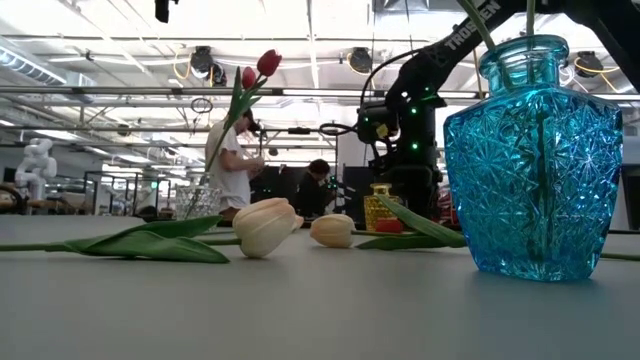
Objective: Sort flowers into vase by color
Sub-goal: Put the red tulip into the transparent vase
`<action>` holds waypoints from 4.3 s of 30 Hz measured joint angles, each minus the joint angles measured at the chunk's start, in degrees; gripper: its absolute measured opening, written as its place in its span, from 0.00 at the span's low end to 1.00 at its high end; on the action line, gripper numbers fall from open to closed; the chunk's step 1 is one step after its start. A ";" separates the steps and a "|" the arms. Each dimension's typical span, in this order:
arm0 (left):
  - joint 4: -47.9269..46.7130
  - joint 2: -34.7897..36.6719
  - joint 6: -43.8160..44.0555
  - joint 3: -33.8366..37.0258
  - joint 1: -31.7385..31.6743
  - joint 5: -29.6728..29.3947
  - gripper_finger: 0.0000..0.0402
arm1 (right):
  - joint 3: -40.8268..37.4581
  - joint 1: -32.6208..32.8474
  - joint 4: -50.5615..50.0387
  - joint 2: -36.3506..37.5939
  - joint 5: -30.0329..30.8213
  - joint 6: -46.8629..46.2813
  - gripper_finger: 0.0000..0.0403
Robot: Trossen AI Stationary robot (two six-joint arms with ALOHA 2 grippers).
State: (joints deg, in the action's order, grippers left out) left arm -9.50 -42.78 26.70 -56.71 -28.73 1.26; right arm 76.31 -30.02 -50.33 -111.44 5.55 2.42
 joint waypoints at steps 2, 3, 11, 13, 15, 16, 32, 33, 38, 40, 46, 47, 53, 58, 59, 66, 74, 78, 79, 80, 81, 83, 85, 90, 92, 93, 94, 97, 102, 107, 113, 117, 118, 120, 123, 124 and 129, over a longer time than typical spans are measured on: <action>0.00 0.00 0.01 0.00 0.00 0.00 0.39 | 0.00 -0.09 -1.04 0.00 -1.38 0.20 0.35; 0.00 0.00 0.02 0.00 0.00 0.00 0.39 | 0.00 -0.08 -1.45 -0.01 -2.18 0.20 0.35; 0.00 0.00 0.02 0.00 0.00 0.02 0.39 | 0.00 0.46 -1.29 0.00 -2.92 0.39 0.35; 0.00 0.00 0.02 0.00 0.00 0.02 0.39 | 0.00 0.46 -1.26 0.00 -2.92 0.56 0.35; 0.01 0.00 0.02 0.00 0.00 0.04 0.39 | 0.00 0.46 -1.10 0.01 -2.91 0.80 0.35; 0.02 0.00 0.02 0.00 0.00 0.04 0.39 | 0.00 0.47 -0.76 -0.03 -2.85 0.96 0.35; 0.02 0.00 0.04 0.00 0.00 0.50 0.39 | 0.00 -0.02 -0.58 -1.00 -2.75 1.54 0.35; 0.02 0.00 0.04 0.00 0.00 0.50 0.39 | 0.00 -0.02 -0.24 -1.00 -2.77 1.57 0.35; 0.00 0.00 0.04 0.00 0.00 0.52 0.39 | 0.00 0.02 0.07 -1.26 -2.89 1.51 0.35; 0.00 0.00 0.04 0.00 0.00 0.52 0.39 | 0.00 0.02 0.01 -1.24 -2.91 1.45 0.35; 0.02 0.00 0.04 0.00 0.00 0.52 0.39 | 0.00 0.16 -0.38 -1.24 -5.03 1.29 0.35; 0.02 0.00 0.06 0.00 0.00 0.52 0.39 | 0.00 0.18 -0.34 -1.24 -5.54 1.26 0.35; 0.02 0.00 0.04 0.00 0.00 0.55 0.39 | 0.00 0.18 -0.21 -1.26 -5.65 1.27 0.35; 0.02 0.00 0.07 0.00 0.00 1.44 0.39 | 0.00 0.18 0.93 -1.26 -5.62 1.21 0.32; 0.02 0.00 0.09 0.00 0.01 1.62 0.39 | 0.00 0.18 1.15 -1.26 -5.52 0.93 0.31; 0.02 0.00 0.09 0.00 0.02 1.66 0.39 | 0.00 0.09 2.07 -1.26 -5.47 -0.24 0.20; 0.02 0.00 0.09 0.00 0.02 1.95 0.39 | 0.00 0.09 0.49 -1.26 -5.47 -0.22 0.04; 0.02 0.00 0.04 0.00 0.02 1.97 0.39 | 0.00 0.09 -0.04 -1.26 -5.54 -0.16 0.01; 0.00 0.00 0.04 0.00 0.02 1.97 0.39 | 0.00 0.09 -0.24 -1.26 -5.54 -0.03 0.01; 0.00 0.00 0.03 0.00 0.01 1.97 0.39 | 0.00 0.09 -0.47 -1.26 -5.55 0.17 0.01; 0.00 0.00 0.02 0.00 0.02 1.97 0.39 | 0.00 0.09 -0.67 -1.26 -5.55 0.32 0.00; 0.00 0.00 0.01 0.00 0.02 1.98 0.39 | 0.00 0.09 -0.91 -1.26 -5.58 0.75 0.00; -0.02 0.00 0.00 0.00 0.00 1.99 0.39 | 0.00 0.13 -1.07 -1.26 -5.61 1.29 0.00; -0.04 0.00 -0.02 0.00 0.00 1.99 0.39 | 0.00 0.14 -1.76 -1.26 -5.66 1.53 0.00; -0.04 0.00 -0.04 0.00 0.00 2.01 0.39 | 0.00 0.29 -2.42 -1.26 -5.67 1.86 0.00; -0.05 0.00 -0.05 0.00 0.00 1.99 0.39 | 0.00 0.43 -2.72 -1.26 -5.67 2.16 0.00; -0.04 0.00 -0.07 0.00 0.00 2.01 0.39 | 0.00 0.61 -3.09 -1.26 -5.73 2.63 0.00; -0.07 0.00 -0.19 0.00 0.00 2.00 0.39 | 0.00 1.39 -4.02 -1.26 -5.95 3.25 0.00; -0.07 0.00 -0.59 0.00 0.00 2.01 0.39 | 0.00 2.89 -3.96 0.12 -5.93 3.35 0.00; -0.07 0.00 -0.61 0.00 0.00 2.01 0.39 | 0.00 4.45 -4.48 3.10 -5.93 3.09 0.00; -0.09 0.00 -1.99 0.00 0.00 2.02 0.39 | 0.99 6.28 -6.02 8.53 -5.97 1.96 0.00; -0.07 0.00 -2.16 0.00 0.00 2.02 0.39 | 4.27 7.47 -7.74 12.06 -6.13 1.26 0.00; -0.07 0.00 -2.16 0.00 0.00 2.02 0.39 | 5.35 7.82 -8.07 12.99 -6.18 1.26 0.00; -0.07 0.00 -2.16 0.00 0.00 2.03 0.39 | 7.83 8.42 -8.57 14.43 -7.01 1.08 0.00; -0.07 0.01 -2.16 0.00 0.00 2.02 0.39 | 11.71 9.21 -9.00 16.42 -7.40 -0.73 0.00; -0.07 0.00 -2.16 0.00 0.00 2.02 0.39 | 13.15 9.40 -9.01 17.02 -7.44 -1.34 0.00; -0.07 0.00 -2.22 0.00 0.00 2.01 0.39 | 21.51 10.72 -11.46 18.15 -7.40 -3.28 0.00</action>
State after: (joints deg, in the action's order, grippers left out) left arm -9.56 -42.78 24.48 -56.71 -28.73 3.27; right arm 97.83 -19.30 -61.79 -93.30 -1.85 -0.86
